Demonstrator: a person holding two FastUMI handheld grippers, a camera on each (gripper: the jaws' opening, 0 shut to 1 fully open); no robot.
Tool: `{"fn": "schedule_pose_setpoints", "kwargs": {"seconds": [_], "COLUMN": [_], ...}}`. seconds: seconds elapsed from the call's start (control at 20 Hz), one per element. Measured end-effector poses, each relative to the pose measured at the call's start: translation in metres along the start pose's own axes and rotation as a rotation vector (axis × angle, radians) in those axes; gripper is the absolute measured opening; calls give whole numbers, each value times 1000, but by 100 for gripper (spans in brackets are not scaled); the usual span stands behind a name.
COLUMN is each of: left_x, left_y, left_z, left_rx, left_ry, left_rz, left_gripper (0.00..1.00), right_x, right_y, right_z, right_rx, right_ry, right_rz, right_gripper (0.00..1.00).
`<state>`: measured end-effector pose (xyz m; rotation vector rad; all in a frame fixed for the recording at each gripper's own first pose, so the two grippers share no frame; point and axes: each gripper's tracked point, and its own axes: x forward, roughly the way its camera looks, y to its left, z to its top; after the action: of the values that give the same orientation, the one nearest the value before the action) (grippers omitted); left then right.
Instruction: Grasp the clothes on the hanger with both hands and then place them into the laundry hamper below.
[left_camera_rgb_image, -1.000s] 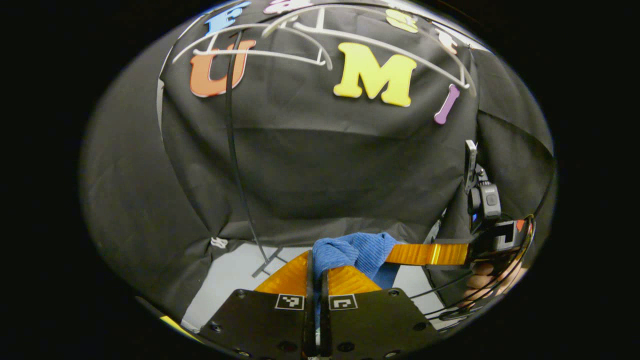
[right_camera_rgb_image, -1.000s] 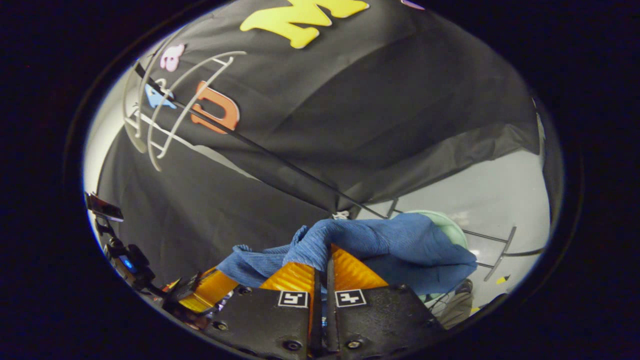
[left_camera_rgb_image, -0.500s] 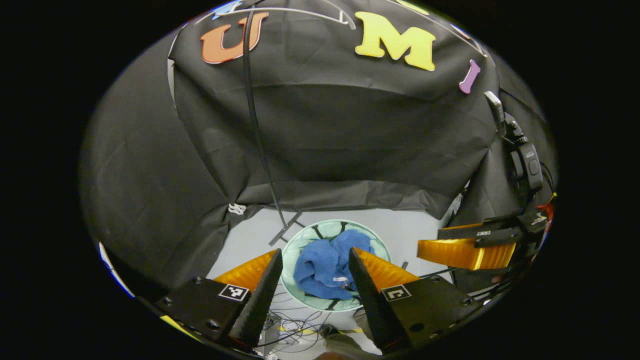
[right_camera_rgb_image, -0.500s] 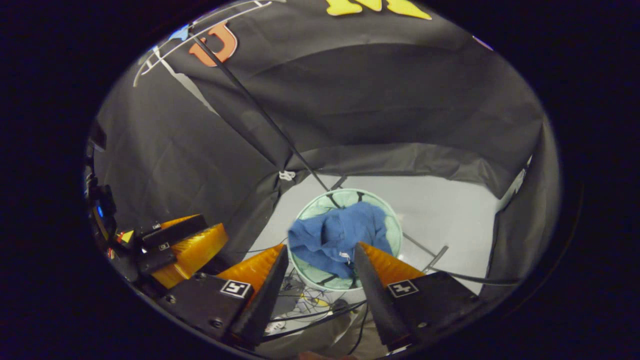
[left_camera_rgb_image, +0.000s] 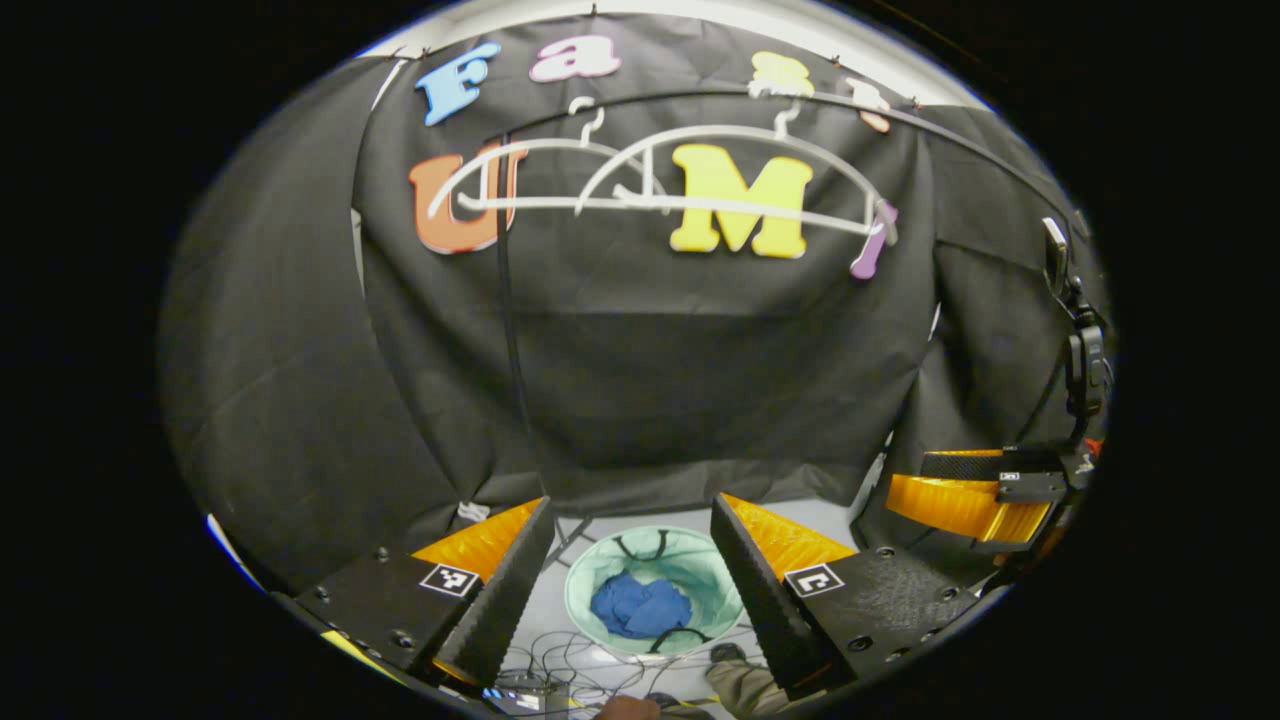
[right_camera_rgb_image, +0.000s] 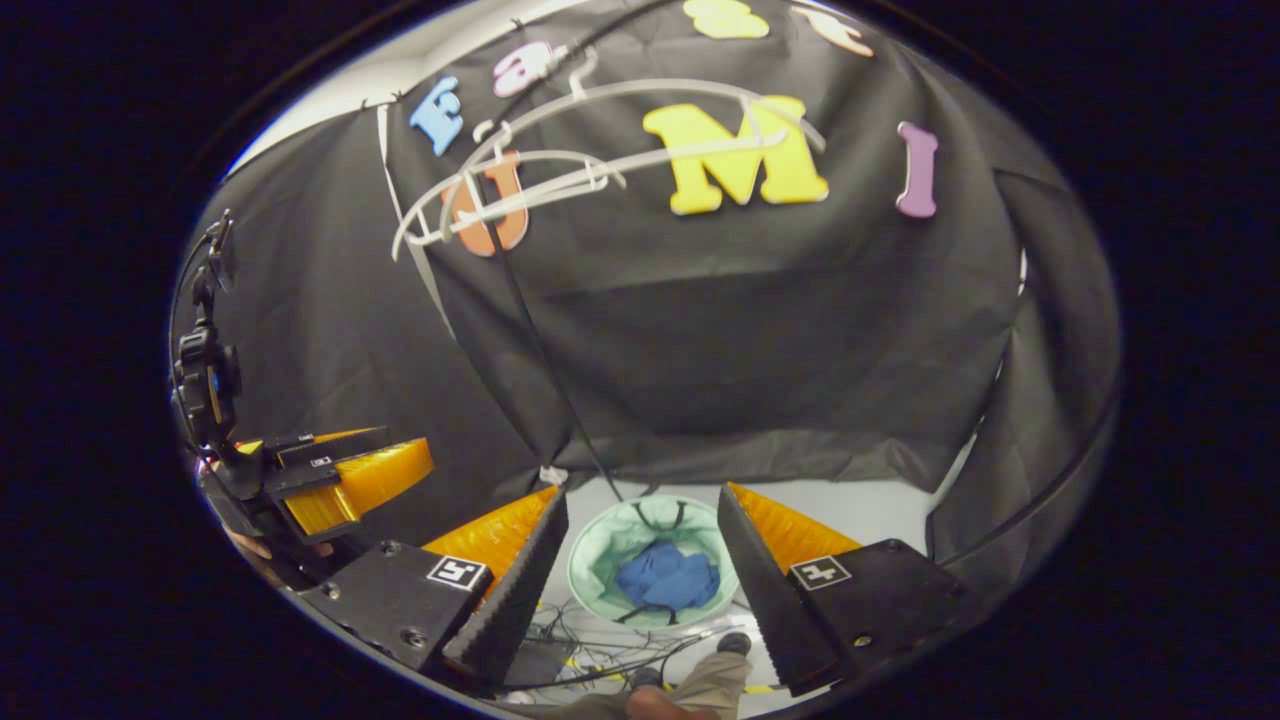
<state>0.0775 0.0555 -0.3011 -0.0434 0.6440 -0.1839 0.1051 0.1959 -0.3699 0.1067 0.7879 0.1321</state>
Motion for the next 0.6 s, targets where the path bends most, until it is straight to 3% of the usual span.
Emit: {"fn": "schedule_pose_setpoints", "kwargs": {"seconds": [0.1,0.3,0.4,0.45,0.5,0.6], "left_x": [-30,-88,-121,-135,-147,-172], "left_y": [-7,-23,-32,-37,-39,-46], "left_z": [33,73,92,96,97,97], "left_rx": [13,5,10,8,6,-1], "left_ry": [-76,-184,-252,-277,-292,-314], "left_rz": [-24,-37,-13,-4,12,56], "left_gripper": [100,100,100,92,100,100], "right_x": [-29,-87,-119,-135,-149,-178], "right_y": [-1,-10,-14,-16,-19,-28], "right_z": [25,63,74,77,78,76], "right_rx": [-13,-46,-63,-65,-79,-98], "right_ry": [-96,-266,-341,-370,-382,-400], "right_rz": [-15,-38,-31,-25,-20,-15], "right_gripper": [97,98,99,99,99,98]}}
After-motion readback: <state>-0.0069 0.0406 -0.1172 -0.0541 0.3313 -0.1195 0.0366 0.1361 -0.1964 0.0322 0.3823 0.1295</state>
